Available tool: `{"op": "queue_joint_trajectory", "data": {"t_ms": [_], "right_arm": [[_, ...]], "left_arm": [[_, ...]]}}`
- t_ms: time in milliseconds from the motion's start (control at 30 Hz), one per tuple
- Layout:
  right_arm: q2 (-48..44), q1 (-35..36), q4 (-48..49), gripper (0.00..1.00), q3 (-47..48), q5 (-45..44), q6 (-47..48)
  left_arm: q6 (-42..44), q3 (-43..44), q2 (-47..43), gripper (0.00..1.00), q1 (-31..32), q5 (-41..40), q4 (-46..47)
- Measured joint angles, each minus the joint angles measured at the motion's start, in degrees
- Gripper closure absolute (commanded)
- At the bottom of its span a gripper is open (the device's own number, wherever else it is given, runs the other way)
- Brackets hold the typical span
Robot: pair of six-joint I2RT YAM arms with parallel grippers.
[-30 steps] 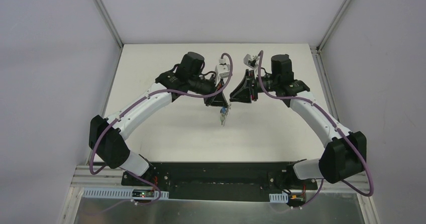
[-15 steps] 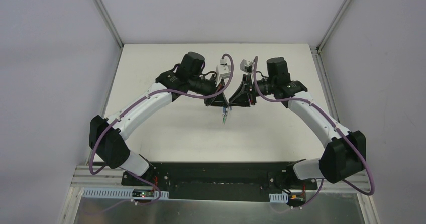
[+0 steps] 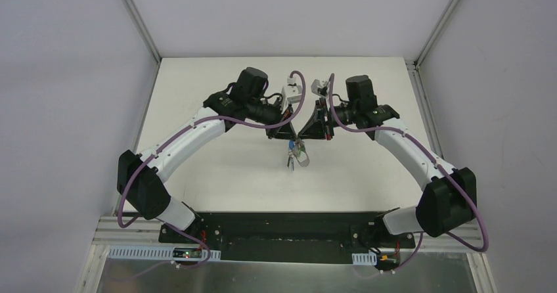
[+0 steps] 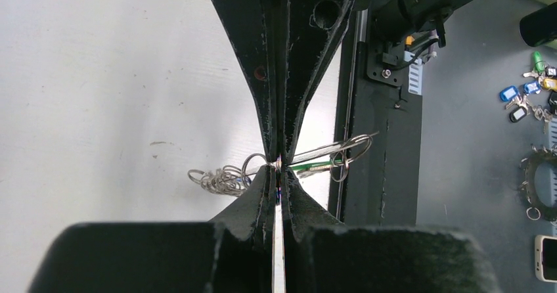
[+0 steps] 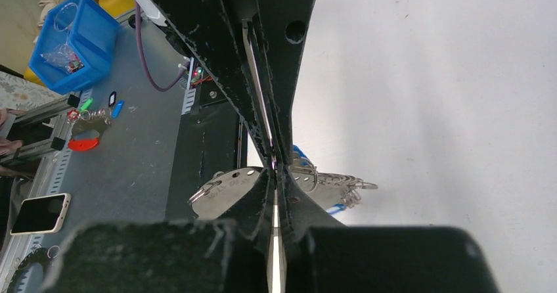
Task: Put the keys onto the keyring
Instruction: Adjust the key on the keyring.
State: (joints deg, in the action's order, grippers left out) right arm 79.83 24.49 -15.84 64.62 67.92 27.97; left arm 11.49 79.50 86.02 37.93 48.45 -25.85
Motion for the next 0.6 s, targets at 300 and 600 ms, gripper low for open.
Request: {"op": "queue_joint_trajectory", "data": {"t_ms": [300, 600], "right_arm": [[0.0, -0.9, 8.1, 1.0, -2.7, 1.0, -8.3], [-0.2, -2.7, 22.6, 1.0, -8.3, 3.0, -21.4]], "left_arm": [[0.5, 0.1, 0.0, 0.82, -0.1, -0.1, 0.7], [-0.4, -1.7, -0.4, 0.84, -0.2, -0.1, 4.3]]}}
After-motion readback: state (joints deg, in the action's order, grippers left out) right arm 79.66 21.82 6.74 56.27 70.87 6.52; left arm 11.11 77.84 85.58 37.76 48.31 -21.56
